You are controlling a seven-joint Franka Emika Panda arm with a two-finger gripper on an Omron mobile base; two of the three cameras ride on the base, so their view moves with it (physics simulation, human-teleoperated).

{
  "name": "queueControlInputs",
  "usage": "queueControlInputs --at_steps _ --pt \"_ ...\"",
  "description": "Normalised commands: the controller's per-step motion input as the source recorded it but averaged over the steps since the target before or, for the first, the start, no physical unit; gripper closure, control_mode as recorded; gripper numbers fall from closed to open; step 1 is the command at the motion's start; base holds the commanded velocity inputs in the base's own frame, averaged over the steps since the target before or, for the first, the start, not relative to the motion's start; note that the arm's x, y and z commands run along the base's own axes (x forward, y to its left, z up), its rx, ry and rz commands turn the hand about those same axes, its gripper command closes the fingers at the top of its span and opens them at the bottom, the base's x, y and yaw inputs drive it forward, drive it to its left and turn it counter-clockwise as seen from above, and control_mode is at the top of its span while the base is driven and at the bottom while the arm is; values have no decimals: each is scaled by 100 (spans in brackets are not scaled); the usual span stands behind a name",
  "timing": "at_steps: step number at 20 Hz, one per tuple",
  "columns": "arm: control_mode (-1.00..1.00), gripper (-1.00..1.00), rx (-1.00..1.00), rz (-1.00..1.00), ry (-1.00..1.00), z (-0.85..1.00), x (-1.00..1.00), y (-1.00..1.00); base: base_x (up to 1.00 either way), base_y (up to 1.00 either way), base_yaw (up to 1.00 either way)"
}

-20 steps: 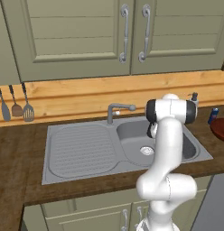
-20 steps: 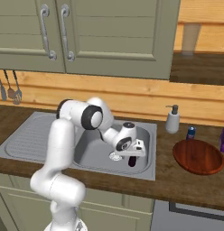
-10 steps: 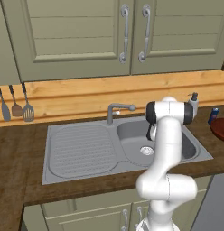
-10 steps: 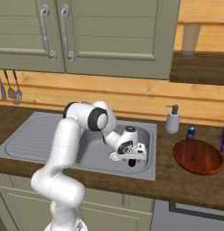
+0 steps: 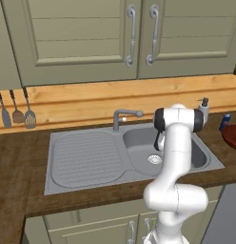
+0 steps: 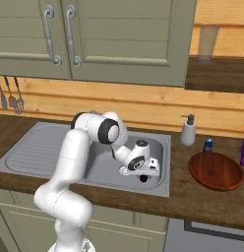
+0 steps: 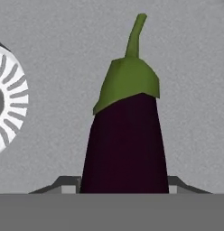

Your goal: Pick the eggplant from the sink and place it in the bowl. Then pick the bowl and place it in the microwave. Then close the microwave door and press the start button.

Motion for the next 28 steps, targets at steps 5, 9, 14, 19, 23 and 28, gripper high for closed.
queueControlInputs --at_steps 5,9,14,19,23,28 --pt "-100 100 0 0 -5 15 -38 0 0 0 0" --pt "-100 100 0 0 -20 84 -49 13 0 0 0" --pt "-100 100 0 3 -23 100 -54 5 0 0 0" --pt "-100 100 2 6 -28 100 -70 1 0 0 0" --pt "-100 100 0 1 -20 100 -74 9 0 0 0" --pt "-100 100 0 0 -7 100 -59 2 0 0 0"
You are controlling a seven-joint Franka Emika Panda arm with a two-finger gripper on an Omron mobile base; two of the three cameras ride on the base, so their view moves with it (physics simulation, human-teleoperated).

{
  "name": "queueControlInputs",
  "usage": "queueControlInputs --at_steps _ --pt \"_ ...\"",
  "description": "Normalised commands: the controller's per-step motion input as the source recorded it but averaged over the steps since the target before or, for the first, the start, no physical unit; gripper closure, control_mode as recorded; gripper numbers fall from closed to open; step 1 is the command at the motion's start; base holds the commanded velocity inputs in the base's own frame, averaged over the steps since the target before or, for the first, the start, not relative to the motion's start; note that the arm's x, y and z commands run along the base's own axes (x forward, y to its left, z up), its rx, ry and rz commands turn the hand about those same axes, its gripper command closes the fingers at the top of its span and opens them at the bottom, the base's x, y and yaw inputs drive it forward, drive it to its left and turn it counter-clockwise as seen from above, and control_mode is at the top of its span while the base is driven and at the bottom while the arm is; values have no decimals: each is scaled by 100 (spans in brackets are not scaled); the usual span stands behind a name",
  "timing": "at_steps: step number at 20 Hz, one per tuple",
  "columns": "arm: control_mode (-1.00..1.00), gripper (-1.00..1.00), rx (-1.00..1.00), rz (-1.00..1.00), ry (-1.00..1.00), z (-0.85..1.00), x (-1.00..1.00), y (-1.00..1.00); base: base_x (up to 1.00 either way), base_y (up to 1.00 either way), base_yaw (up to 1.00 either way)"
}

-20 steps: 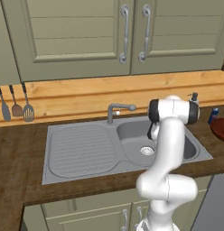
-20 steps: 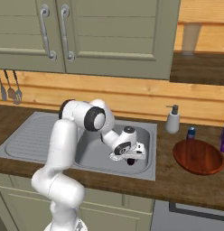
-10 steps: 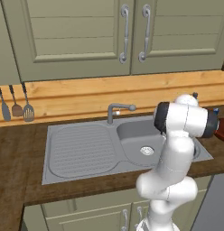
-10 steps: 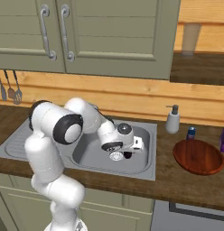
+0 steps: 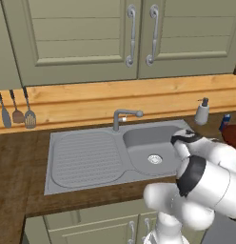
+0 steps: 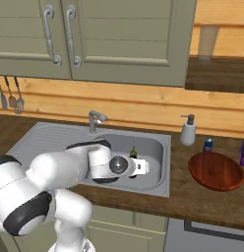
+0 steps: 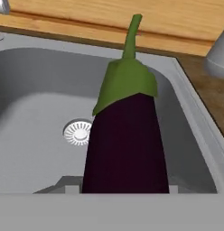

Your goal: Pick the eggplant from the sink and place it in the bowl. Then pick the bowl and place it in the microwave. Then close the microwave door and press the start button.

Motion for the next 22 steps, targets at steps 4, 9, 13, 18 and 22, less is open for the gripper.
queueControlInputs --at_steps 4,9,13,18,22 --pt "-100 100 0 0 -9 100 -42 0 0 0 0" --pt "-100 100 2 0 -14 100 -36 0 0 0 0" --pt "-100 100 0 0 -5 100 -42 0 0 0 0" --pt "-100 100 0 -1 8 74 -22 -18 0 0 0" --pt "-100 100 0 -4 22 27 0 -30 0 0 0"
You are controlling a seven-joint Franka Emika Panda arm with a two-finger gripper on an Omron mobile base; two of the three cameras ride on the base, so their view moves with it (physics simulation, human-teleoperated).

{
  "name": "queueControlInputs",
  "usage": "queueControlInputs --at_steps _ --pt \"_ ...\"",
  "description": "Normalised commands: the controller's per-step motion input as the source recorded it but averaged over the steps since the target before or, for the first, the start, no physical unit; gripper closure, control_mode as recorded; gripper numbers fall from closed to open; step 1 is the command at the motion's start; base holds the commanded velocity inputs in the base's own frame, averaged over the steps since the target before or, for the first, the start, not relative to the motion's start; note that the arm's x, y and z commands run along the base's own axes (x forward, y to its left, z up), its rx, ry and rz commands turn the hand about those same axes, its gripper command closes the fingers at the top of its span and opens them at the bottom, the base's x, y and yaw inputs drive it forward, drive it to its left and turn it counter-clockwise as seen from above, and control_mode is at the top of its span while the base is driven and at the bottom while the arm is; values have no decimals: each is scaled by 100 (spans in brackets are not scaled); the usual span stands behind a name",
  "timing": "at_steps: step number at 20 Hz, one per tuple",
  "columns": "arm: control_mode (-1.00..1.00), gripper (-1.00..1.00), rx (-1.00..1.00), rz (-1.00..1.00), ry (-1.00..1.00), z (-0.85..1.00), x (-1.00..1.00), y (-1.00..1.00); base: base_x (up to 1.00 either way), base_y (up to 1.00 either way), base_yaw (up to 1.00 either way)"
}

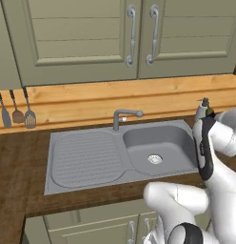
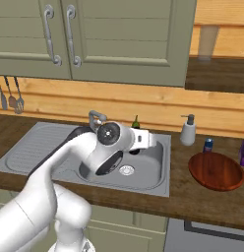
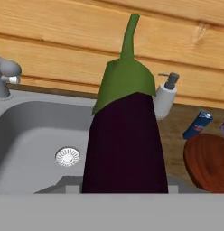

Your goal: Pick the eggplant from the sink and place it in the bowl. Then pick the bowl and place it in the microwave. Then close the microwave door and press the start button.

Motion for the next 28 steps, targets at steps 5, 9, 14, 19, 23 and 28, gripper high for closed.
queueControlInputs --at_steps 5,9,14,19,23,28 --pt "-100 100 0 -1 10 0 2 -48 0 0 0" --pt "-100 100 0 0 7 -10 21 -71 0 0 0" --pt "-100 100 0 0 13 -5 22 -67 0 0 0" --pt "-100 100 0 -4 11 -14 15 -52 0 0 0" --pt "-100 100 0 -6 5 -23 6 -54 0 0 0" --pt "-100 100 0 -5 3 -26 6 -49 0 0 0"
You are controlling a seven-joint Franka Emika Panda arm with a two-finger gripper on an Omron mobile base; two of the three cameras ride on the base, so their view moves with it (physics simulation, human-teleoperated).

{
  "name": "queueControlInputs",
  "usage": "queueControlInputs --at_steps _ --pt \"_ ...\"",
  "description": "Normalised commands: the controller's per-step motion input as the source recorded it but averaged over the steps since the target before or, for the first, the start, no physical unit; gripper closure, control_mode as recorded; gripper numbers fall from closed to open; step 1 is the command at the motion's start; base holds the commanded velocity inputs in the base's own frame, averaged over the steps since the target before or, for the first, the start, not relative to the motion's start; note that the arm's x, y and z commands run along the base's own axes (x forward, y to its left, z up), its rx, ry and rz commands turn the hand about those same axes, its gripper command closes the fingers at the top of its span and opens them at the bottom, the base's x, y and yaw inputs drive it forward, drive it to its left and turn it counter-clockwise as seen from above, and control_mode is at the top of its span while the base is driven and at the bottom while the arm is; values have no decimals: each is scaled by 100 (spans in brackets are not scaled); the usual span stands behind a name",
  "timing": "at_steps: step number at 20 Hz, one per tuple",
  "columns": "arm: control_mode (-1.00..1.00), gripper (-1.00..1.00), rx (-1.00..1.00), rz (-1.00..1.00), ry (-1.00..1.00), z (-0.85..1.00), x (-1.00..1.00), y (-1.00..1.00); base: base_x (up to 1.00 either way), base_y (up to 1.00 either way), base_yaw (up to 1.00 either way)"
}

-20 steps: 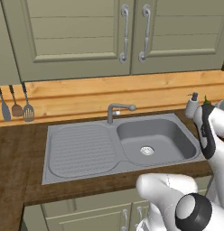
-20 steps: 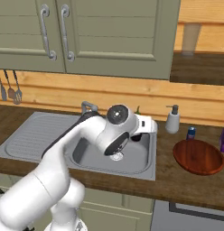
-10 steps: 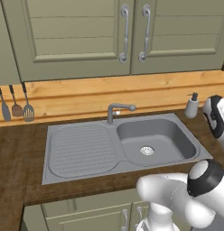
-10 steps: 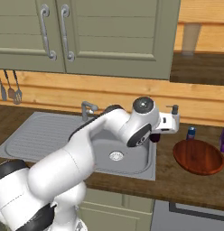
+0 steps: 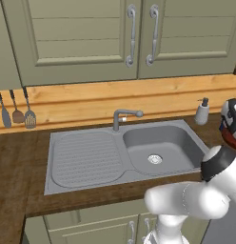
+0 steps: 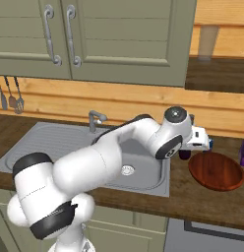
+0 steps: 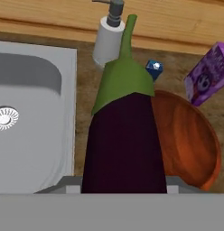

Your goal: Pick the eggplant from the sink and place it in the bowl. Then pick the bowl and place it in the microwave. Then close the microwave door and press the start button.

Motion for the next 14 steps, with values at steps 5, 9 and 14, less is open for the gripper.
queueControlInputs --at_steps 5,9,14 --pt "-100 100 0 -6 0 -26 4 -49 0 0 0" --pt "-100 100 0 -4 0 -23 21 -44 0 0 0" --pt "-100 100 0 -1 3 -21 23 -40 0 0 0"
